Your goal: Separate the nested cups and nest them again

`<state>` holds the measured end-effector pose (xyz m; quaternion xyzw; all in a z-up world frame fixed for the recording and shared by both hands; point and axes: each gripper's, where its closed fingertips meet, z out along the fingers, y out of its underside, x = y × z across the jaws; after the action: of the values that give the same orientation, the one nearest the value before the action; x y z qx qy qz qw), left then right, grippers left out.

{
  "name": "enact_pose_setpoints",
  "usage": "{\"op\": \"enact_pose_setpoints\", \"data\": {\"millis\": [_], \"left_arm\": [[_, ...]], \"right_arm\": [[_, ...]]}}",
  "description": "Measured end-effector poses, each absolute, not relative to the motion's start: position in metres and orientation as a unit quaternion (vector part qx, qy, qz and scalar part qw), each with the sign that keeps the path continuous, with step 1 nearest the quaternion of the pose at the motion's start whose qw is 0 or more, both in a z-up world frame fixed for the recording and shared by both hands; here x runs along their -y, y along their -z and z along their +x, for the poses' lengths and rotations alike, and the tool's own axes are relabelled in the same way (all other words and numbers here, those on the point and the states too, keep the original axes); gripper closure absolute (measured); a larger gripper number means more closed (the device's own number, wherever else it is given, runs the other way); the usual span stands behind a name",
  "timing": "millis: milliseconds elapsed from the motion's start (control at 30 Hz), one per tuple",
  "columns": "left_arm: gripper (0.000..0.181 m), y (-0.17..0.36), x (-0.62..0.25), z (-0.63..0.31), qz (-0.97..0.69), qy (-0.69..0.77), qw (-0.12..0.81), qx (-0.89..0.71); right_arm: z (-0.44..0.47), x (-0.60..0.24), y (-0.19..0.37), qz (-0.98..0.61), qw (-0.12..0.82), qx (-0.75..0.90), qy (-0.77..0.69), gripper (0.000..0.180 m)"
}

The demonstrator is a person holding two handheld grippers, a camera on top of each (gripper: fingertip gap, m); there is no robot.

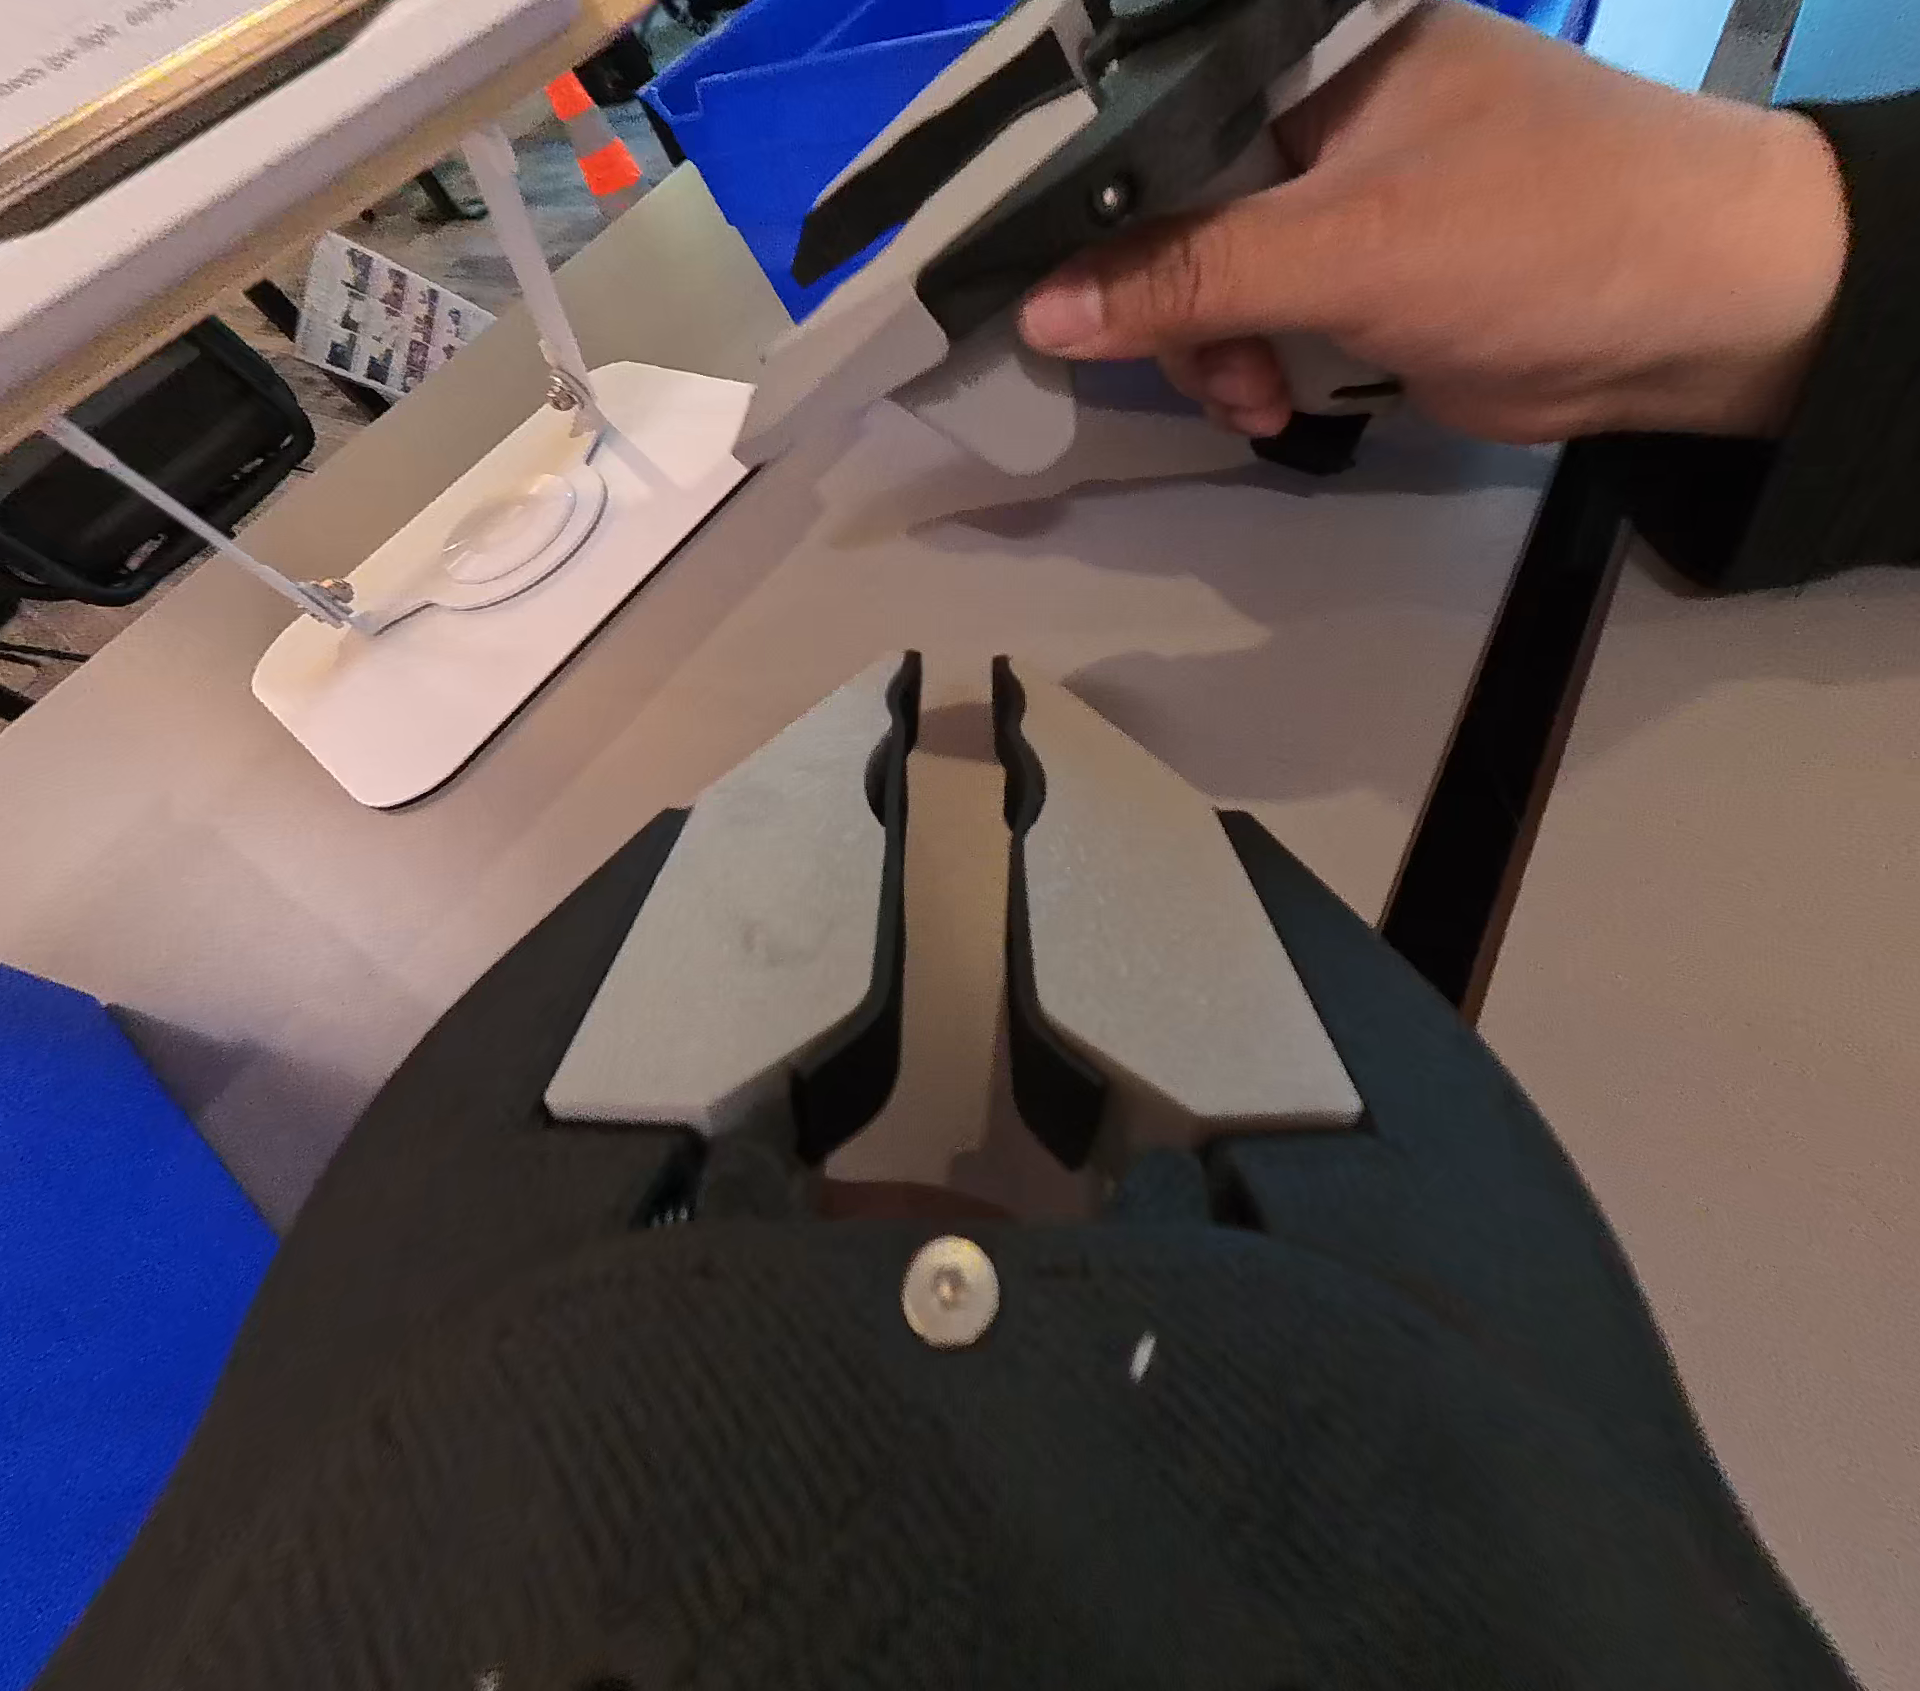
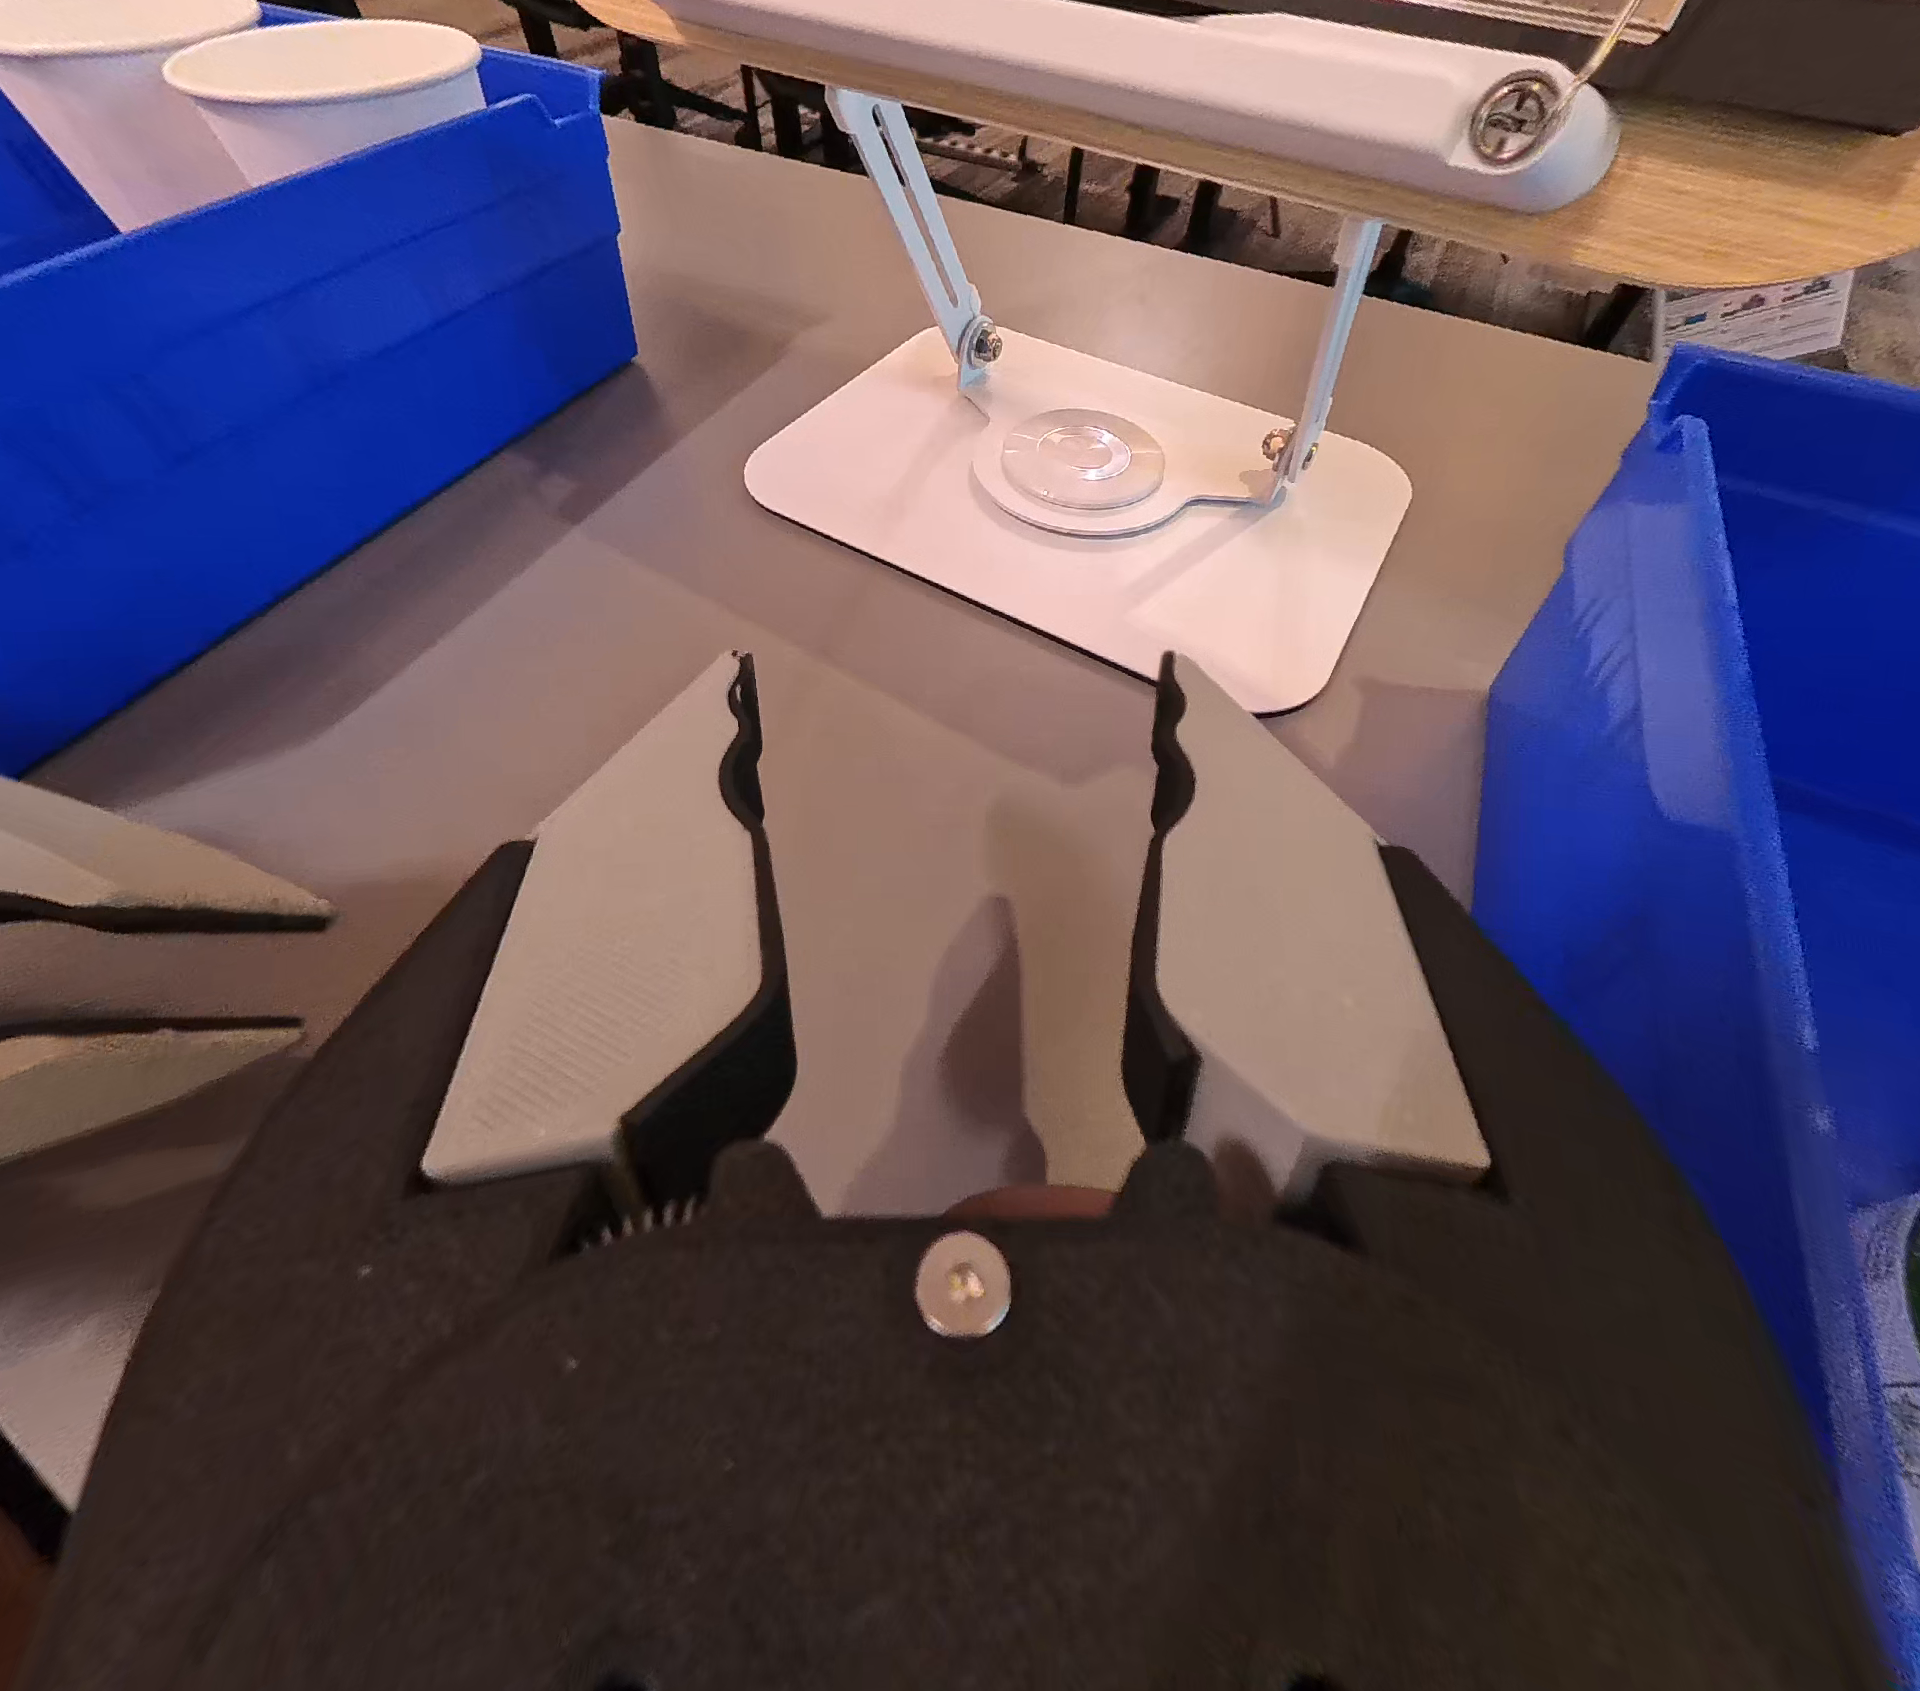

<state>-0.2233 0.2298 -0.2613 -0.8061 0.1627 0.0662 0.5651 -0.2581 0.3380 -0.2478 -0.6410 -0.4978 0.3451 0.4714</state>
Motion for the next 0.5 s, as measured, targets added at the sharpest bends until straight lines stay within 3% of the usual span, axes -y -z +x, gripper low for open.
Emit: {"op": "enact_pose_setpoints", "data": {"millis": [33,300,500], "left_arm": [[0.169,0.258,-0.229,-0.224,-0.803,-0.064,0.571,-0.156],[0.166,0.182,-0.215,-0.248,-0.778,-0.082,0.614,-0.105],[0.167,0.121,-0.199,-0.334,-0.779,-0.153,0.606,-0.039]], "right_arm": [[-0.259,-0.338,0.249,-0.641,0.472,0.5,-0.343,0.106],[-0.263,-0.33,0.25,-0.633,0.466,0.51,-0.348,0.106],[-0.263,-0.324,0.243,-0.626,0.468,0.509,-0.359,0.106]]}}
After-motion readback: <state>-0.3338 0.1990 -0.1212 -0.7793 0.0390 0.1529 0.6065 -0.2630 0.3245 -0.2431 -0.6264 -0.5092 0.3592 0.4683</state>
